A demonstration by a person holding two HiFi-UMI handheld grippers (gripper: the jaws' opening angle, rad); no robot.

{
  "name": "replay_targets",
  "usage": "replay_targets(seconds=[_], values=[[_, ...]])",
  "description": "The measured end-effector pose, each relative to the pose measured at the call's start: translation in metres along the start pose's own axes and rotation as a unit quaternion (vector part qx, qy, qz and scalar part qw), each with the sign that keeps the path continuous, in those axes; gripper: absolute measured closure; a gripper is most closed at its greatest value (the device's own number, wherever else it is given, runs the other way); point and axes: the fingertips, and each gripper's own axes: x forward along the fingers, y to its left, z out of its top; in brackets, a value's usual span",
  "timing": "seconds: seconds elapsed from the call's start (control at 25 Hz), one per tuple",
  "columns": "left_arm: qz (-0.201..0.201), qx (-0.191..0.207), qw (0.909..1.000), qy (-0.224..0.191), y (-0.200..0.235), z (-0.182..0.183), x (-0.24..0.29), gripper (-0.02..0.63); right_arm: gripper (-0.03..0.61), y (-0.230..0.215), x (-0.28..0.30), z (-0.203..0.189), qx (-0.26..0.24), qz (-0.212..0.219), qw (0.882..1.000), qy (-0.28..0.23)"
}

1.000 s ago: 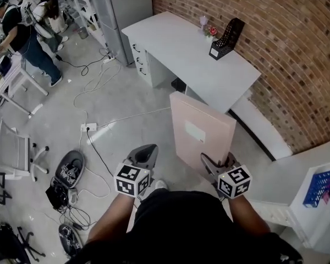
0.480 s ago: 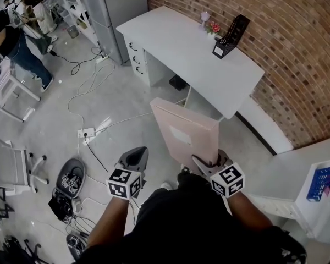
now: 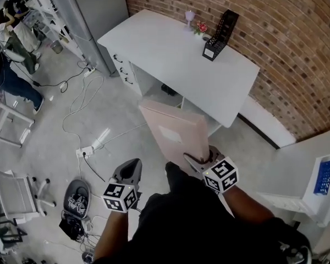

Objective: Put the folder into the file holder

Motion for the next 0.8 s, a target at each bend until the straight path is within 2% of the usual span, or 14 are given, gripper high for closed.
replay_targets(seconds=[0.16,0.32,0.4,0.56,0.8], values=[[0.010,-0.001,0.9999,0.006,0.028,0.026,0.031,0.607,0.402,-0.035,0.036,0.024,0.013,0.001,1.000,-0.008],[0.012,0.026,0.9996,0.006,0.054,0.076,0.074,0.607,0.402,-0.081,0.069,0.067,0.007,0.000,1.000,-0.023],[0.014,0.043,0.9990,-0.003,0.068,0.107,0.101,0.607,0.402,-0.110,0.082,0.094,-0.001,-0.006,0.999,-0.038],[0.009,0.052,0.9979,-0.037,0.084,0.164,0.153,0.607,0.402,-0.167,0.104,0.135,-0.015,-0.026,0.998,-0.059],[-0.019,0.081,0.9965,-0.007,0.082,0.175,0.207,0.607,0.402,-0.211,0.110,0.152,0.007,-0.049,0.996,-0.073]])
